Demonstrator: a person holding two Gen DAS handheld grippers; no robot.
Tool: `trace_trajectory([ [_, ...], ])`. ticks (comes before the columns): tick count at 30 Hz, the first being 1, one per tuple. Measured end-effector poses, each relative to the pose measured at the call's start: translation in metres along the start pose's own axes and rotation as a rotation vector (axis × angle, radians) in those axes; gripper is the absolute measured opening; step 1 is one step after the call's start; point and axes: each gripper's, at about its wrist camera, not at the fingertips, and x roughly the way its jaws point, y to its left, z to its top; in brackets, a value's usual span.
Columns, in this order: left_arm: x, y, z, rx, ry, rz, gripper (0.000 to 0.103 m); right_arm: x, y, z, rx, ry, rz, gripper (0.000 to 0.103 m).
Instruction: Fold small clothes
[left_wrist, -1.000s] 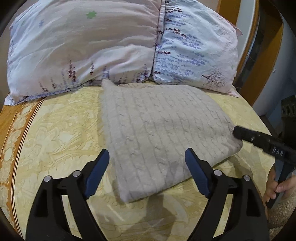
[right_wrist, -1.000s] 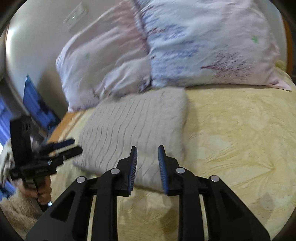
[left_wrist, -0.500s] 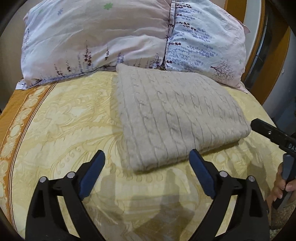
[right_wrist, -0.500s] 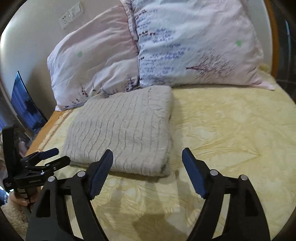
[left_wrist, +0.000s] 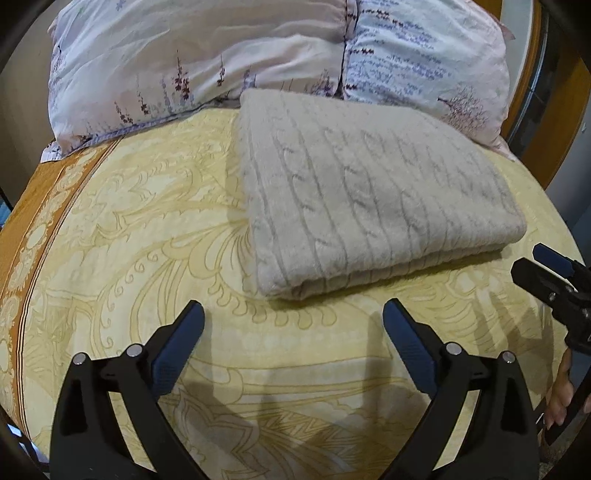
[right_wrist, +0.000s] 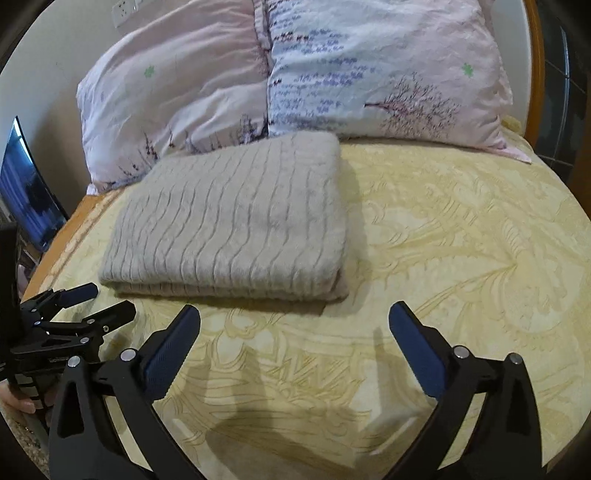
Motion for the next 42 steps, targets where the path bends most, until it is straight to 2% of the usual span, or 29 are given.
trace_trajectory([
  [4,0.001,-0.003,-0.001,0.013,0.003,0.024,0.101,0.01,0.01,-0.004,-0.033,0.034,-0.052,0.102],
  [10,0.002,-0.006,-0.001,0.025,0.008,0.057,0.101,0.02,0.009,-0.007,-0.018,0.082,-0.097,0.102],
  [16,0.003,-0.006,-0.001,0.021,0.003,0.06,0.101,0.022,0.016,-0.007,-0.067,0.102,-0.147,0.102],
  [42,0.004,-0.004,-0.001,0.011,0.003,0.066,0.101,0.023,0.011,-0.003,-0.069,0.103,-0.144,0.102],
])
